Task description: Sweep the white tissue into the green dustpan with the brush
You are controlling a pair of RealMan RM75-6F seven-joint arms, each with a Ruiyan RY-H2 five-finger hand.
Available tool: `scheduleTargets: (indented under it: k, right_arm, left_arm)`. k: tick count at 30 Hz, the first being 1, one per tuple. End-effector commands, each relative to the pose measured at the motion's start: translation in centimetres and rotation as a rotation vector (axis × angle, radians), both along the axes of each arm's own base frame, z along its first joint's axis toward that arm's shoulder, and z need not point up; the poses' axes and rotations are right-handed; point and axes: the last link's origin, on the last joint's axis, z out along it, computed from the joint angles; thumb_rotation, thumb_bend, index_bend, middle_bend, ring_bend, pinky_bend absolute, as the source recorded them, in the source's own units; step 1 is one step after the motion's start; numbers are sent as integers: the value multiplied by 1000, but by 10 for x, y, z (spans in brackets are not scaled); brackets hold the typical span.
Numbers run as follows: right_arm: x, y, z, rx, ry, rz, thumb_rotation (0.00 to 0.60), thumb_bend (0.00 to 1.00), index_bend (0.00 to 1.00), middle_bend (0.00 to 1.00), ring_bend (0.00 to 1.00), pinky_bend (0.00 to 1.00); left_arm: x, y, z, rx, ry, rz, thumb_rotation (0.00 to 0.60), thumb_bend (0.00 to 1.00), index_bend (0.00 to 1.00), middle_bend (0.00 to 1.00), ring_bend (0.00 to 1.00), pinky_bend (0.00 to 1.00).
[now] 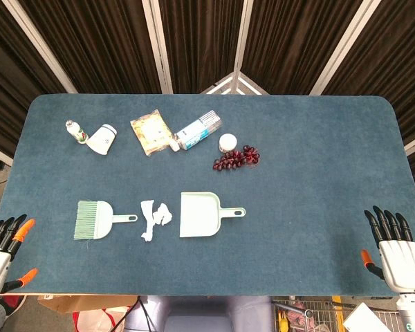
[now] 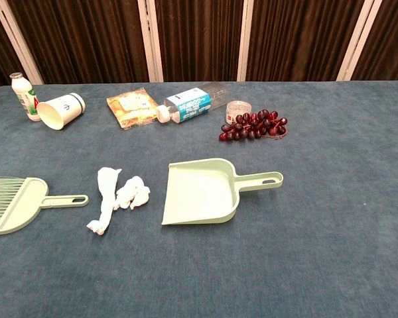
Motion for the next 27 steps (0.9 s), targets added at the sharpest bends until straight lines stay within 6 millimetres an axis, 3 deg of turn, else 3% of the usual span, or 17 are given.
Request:
scheduleTargets:
  k: [1,21,24,27]
  right_arm:
    - [-1,0,0,2,0,-1,600,385,0,0,0,0]
    - [4,-3,-1,9,-29,5,600,385,0,0,0,9]
    - [10,-13,-3,18,-74,40,600,384,0,40,59,165]
    - [17,-29,-6,30,-103,87,600,384,0,263,304,494]
  left_arm:
    - [0,0,0,1,-2,2,600,0,0,0,0,4]
    - [1,-1,1,1,-2,-3,600,0,0,0,0,4]
    - [0,-1,1,1,-2,-2,600,0,0,0,0,4]
    - [0,-1,0,0,4,-5,600,0,0,0,0,4]
